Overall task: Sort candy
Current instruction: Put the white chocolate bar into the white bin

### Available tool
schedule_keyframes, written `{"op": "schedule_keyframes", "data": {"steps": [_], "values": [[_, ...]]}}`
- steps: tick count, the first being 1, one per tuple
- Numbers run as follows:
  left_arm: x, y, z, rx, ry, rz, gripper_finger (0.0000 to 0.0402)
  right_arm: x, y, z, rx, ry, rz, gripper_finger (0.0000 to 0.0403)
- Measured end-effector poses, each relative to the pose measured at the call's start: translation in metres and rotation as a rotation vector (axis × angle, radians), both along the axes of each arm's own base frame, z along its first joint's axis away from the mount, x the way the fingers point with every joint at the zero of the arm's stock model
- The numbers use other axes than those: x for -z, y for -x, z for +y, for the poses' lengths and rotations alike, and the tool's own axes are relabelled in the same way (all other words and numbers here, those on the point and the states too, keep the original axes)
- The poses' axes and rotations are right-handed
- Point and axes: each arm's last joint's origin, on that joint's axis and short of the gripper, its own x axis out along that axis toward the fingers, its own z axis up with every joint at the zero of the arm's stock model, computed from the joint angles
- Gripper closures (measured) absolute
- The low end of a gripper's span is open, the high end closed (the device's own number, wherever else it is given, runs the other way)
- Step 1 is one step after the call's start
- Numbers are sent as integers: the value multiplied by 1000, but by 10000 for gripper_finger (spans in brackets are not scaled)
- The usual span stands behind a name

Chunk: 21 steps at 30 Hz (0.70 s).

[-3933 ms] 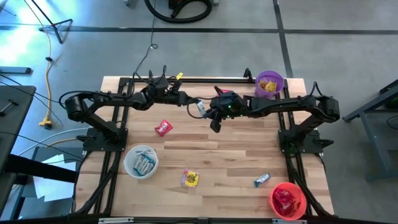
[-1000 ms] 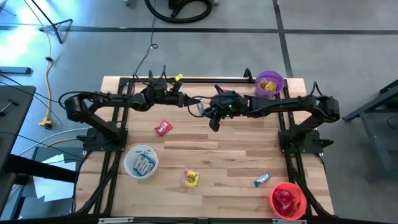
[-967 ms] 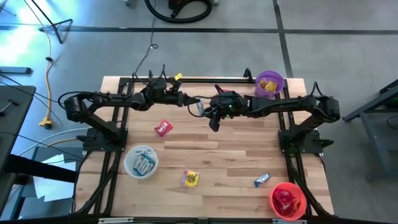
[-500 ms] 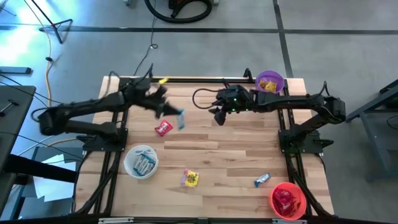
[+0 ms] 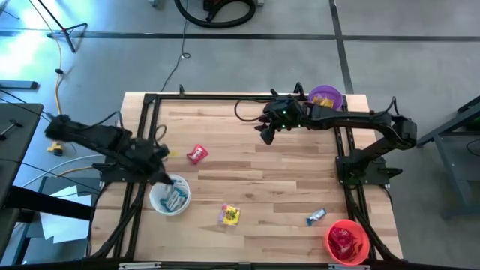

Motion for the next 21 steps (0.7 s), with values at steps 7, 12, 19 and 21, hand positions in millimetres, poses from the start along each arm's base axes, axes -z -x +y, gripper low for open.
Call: {"op": "schedule_keyframes", "data": {"steps": [7, 12, 19, 21], "values": [[18, -10, -22, 86, -93, 145, 401, 0, 3, -10, 33, -1, 0, 210], [36, -19, -20, -30, -180, 216, 401, 0, 5, -15, 49, 1, 1, 210], [31, -25, -16, -10, -158, 200, 333, 0, 5, -16, 50, 0, 0, 210], [26, -25, -17, 12, -148, 194, 301, 0, 5, -16, 45, -3, -1, 210]]}}
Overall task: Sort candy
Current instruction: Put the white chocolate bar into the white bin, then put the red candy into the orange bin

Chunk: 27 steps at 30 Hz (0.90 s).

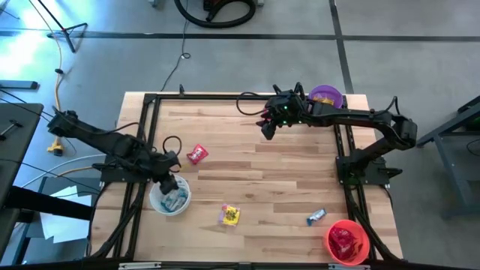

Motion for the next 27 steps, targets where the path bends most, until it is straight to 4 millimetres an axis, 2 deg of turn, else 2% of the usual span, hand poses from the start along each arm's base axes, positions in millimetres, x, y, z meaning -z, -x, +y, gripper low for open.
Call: {"op": "schedule_keyframes", "data": {"steps": [5, 8, 11, 14, 17, 23, 27], "values": [[-23, -1, -1, 50, -2, -77, 240, 0, 0, 0, -11, -12, -4, 210], [-45, -4, 3, 26, -107, -189, 232, 0, 0, 0, -11, -14, -5, 210], [-54, -8, 17, -87, -204, -211, 233, 0, 0, 1, -10, -16, -5, 210], [-45, -14, 36, -161, -252, -103, 234, 0, 0, 0, -10, -16, -5, 210], [-33, -24, 56, -162, -335, 14, 230, 0, 0, 0, -10, -16, -5, 210], [-5, -61, 96, -56, -474, 144, 208, 0, 0, 0, -13, -13, -5, 210], [24, -84, 114, 46, -427, 222, 188, 0, 0, 1, -13, -13, -4, 210]]}}
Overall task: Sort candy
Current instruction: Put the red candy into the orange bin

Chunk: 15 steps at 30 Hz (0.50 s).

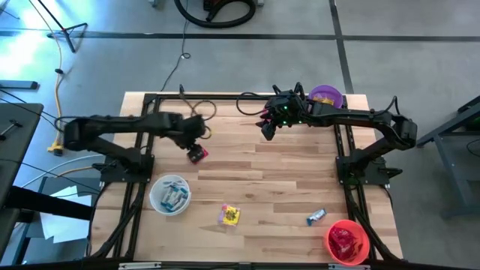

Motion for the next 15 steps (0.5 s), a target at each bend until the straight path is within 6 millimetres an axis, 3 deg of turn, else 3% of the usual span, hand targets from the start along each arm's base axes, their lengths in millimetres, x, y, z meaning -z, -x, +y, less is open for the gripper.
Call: {"op": "schedule_keyframes", "data": {"steps": [5, 11, 15], "values": [[38, -7, 6, 7, 13, 86, 174, 0, 0, 0, 4, -6, -2, 210], [73, 12, 12, -98, 48, 104, 174, 0, 0, 0, 5, -7, -3, 210], [85, 19, 15, -129, 86, 87, 174, 0, 0, 0, 5, -7, -3, 210]]}}
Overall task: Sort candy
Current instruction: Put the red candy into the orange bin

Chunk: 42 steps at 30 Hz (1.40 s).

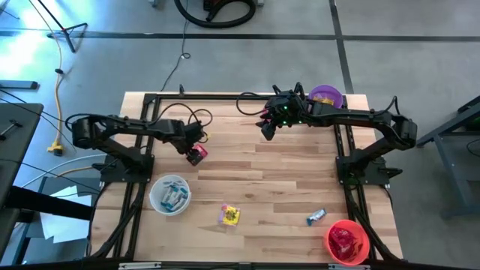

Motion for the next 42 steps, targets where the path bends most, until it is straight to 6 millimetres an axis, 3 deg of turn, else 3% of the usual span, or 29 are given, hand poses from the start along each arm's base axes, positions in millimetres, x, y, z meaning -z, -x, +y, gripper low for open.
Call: {"op": "schedule_keyframes", "data": {"steps": [5, 12, 16, 20, 24, 33, 42], "values": [[3, 3, 0, 20, 51, -10, 208, 0, 0, 0, 2, -2, -1, 210], [1, -4, -1, 124, 101, -114, 330, 0, 0, 1, 5, -57, -17, 210], [-8, -13, 1, 140, 73, -262, 392, 0, -1, 4, -7, -194, -53, 210], [-25, -25, 5, 127, 12, -461, 393, -1, -2, 9, -21, -390, -85, 210], [-47, -40, 8, 93, -54, -665, 400, -3, -6, 17, 10, -481, -111, 210], [-103, -77, 16, 73, -161, -924, 401, -21, -22, 30, 96, -379, -330, 199], [-127, -86, 19, 71, -186, -1022, 401, -27, -24, 29, 163, -320, -407, 199]]}}
